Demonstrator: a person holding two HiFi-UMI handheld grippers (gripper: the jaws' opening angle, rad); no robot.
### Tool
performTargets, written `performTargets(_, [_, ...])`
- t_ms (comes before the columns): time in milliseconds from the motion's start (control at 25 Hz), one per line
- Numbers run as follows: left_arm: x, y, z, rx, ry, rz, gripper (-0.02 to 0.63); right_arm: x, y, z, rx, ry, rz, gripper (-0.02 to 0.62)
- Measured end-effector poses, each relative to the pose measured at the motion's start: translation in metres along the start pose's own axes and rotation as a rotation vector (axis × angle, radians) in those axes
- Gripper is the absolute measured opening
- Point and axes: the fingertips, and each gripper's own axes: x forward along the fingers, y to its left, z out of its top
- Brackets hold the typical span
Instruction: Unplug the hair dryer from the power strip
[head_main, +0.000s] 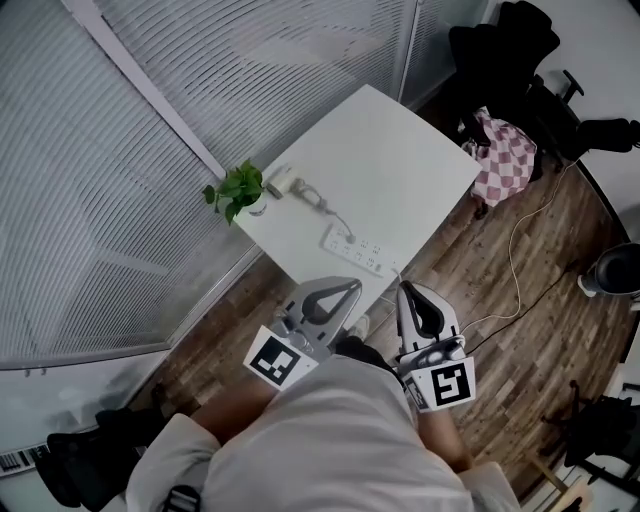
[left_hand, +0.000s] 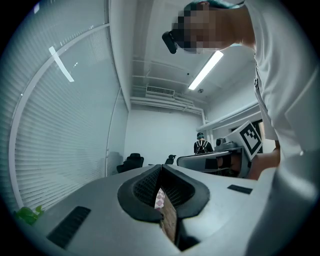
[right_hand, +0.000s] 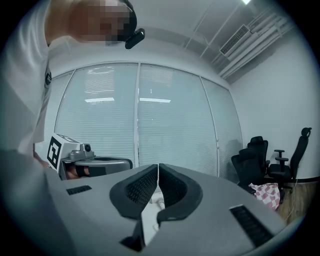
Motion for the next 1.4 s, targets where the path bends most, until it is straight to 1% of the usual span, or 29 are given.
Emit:
performTargets(280, [0.035, 0.005, -0.009, 0.007, 0.016, 0.043, 0.029, 0.008, -0.034, -0.004, 0.004, 0.008, 0.044, 0.034])
performTargets(560, [0.050, 0.021, -0.021, 0.005, 0.046, 0.067, 0.029, 0.026, -0.048, -0.011, 0.011, 0.014, 0.079, 0.034])
performTargets(640, [0.051, 0.031, -0.027, 0.020, 0.065, 0.077, 0.029, 0.034, -0.048, -0.014, 0.005, 0.015, 0.094, 0.034])
performTargets(720, [0.051, 0.041, -0.035, 0.056, 0.094, 0.081, 0.029, 0.043, -0.046, -0.017, 0.002, 0.024, 0.097, 0.034])
performTargets(800, [0.050, 0.050, -0.045, 0.108, 0.141, 0.066, 0.029, 0.054, -0.045, -0.020, 0.013, 0.033, 0.084, 0.034])
performTargets(880, [0.051, 0.060, -0.055, 0.131, 0.181, 0.052, 0.029, 0.065, -0.044, -0.027, 0.011, 0.050, 0.085, 0.034])
performTargets(1040, [0.050, 0.083, -0.084, 0.124, 0.250, 0.044, 0.029, 0.093, -0.035, -0.049, 0.016, 0.099, 0.116, 0.035])
performTargets(1200, [0.045, 0.102, -0.116, 0.091, 0.312, 0.025, 0.029, 0.113, -0.029, -0.072, 0.003, 0.140, 0.123, 0.035])
performTargets(1320, [0.043, 0.116, -0.143, 0.103, 0.371, 0.016, 0.029, 0.126, -0.029, -0.090, -0.010, 0.173, 0.123, 0.037])
performTargets(1400, [0.041, 0.124, -0.164, 0.106, 0.427, 0.017, 0.029, 0.134, -0.029, -0.105, -0.018, 0.202, 0.129, 0.038])
